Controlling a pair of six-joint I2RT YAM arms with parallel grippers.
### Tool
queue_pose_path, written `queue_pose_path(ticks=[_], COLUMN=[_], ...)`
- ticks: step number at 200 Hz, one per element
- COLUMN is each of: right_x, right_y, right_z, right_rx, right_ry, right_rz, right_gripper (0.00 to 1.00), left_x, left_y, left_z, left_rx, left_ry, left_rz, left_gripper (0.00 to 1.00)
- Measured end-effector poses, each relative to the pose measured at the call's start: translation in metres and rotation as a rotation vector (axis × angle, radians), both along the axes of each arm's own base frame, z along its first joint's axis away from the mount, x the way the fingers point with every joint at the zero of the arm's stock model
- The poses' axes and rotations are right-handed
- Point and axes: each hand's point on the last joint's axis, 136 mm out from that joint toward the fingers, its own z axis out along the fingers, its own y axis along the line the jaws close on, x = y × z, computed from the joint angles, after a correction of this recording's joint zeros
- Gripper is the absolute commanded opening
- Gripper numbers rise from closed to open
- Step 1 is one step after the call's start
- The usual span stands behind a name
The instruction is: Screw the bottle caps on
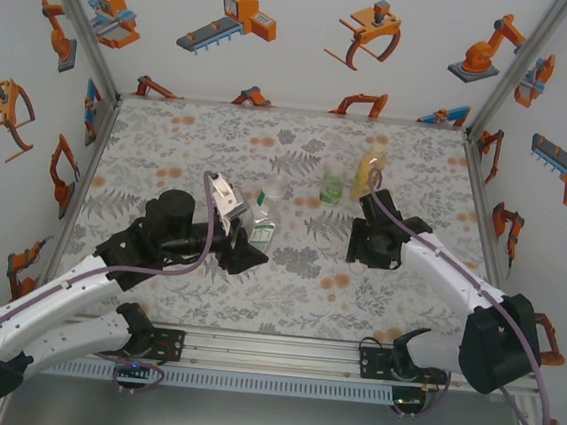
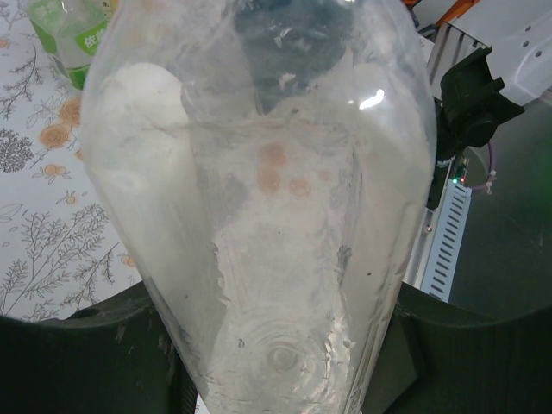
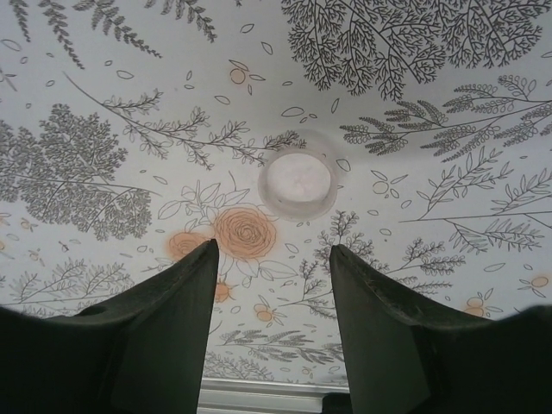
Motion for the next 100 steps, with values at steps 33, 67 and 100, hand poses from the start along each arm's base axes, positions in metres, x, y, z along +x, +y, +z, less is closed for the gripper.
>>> queue_pose_path(ticks=[33,67,100], right_x=[0.003,0.009,0.013], right_y=[0.001,0.0,-0.001], right_z=[-0.012,-0.02,-0.025], right_rx=[-0.01,-0.012,-0.016], right_ry=[0.024,0.031,0.033], right_rz=[0.002,-0.002,-0.004], right_gripper=[0.52,0.51,0.51], left_x=[0.001,0.001,0.001], left_y=[0.0,0.0,0.001], left_z=[0.0,0.0,0.0], left_rx=[0.001,0.001,0.001], left_ry=[-0.001,-0.002,-0.002], left_rz=[0.004,0.007,0.007], left_gripper=[0.02,0.02,0.02])
